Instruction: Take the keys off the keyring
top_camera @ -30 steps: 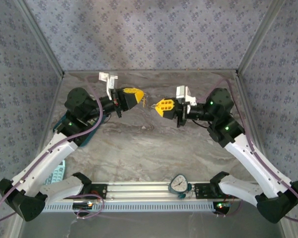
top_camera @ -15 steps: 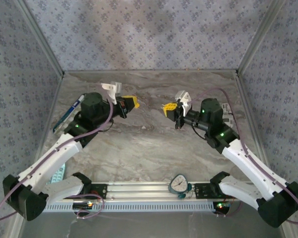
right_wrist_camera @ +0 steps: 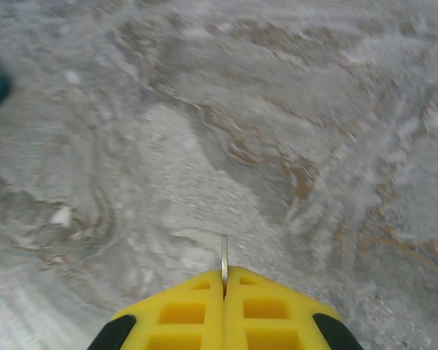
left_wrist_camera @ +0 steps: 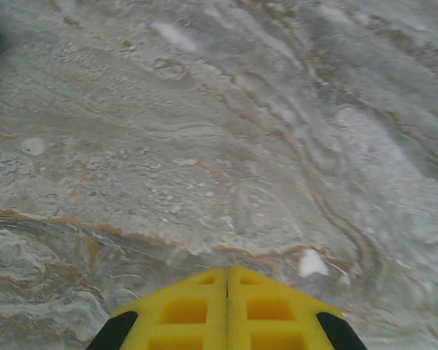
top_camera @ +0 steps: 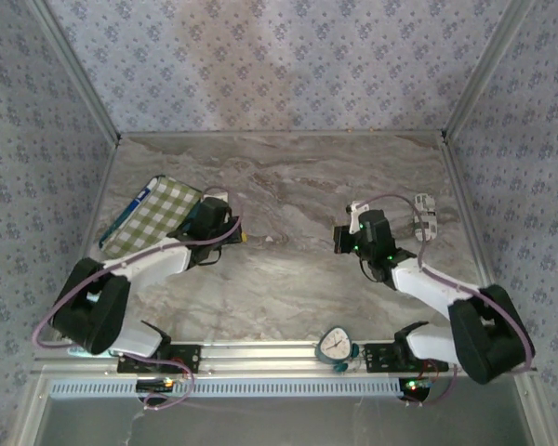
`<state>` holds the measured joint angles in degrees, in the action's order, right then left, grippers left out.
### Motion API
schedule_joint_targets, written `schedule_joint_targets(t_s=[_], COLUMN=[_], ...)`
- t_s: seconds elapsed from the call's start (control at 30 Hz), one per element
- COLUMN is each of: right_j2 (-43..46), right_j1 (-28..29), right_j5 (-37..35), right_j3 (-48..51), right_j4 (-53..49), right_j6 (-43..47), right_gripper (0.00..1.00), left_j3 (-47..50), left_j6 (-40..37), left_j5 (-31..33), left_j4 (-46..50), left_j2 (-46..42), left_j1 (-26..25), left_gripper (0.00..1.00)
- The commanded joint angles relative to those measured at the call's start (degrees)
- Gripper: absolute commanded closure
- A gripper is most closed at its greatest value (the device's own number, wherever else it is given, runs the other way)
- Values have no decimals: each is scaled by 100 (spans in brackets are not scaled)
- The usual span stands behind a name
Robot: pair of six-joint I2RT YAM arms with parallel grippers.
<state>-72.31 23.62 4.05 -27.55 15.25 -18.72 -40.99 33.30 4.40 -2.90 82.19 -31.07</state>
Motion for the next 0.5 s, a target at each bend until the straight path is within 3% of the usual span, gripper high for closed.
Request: schedule_joint_targets(t_s=[0.0, 0.03, 0.17, 0.27, 0.37, 0.47], right_j2=[-514, -674, -1075, -1195, -1308, -1547], right_j1=[-53, -59, -77, -141, -214, -277], right_j5=[-325, -351, -507, -472, -459, -420], right_j3=[89, 111, 86, 74, 35, -58], right_j4=[829, 968, 1133, 1174, 1139, 1095], right_j6=[-546, -595, -721, -771, -783, -797], right_gripper=[100, 100, 100, 100, 99, 89], left_j3=[56, 64, 63, 71, 182, 223], left_j6=[150, 146, 233, 229, 221, 257], left_j5=[336, 387, 573, 696, 657, 550], left_j4=[-458, -519, -521, -333, -200, 83], left_j2=[272, 358, 440, 173, -325, -861], left_j1=[90, 100, 110, 106, 95, 55], left_gripper=[92, 88, 51, 33, 29, 27])
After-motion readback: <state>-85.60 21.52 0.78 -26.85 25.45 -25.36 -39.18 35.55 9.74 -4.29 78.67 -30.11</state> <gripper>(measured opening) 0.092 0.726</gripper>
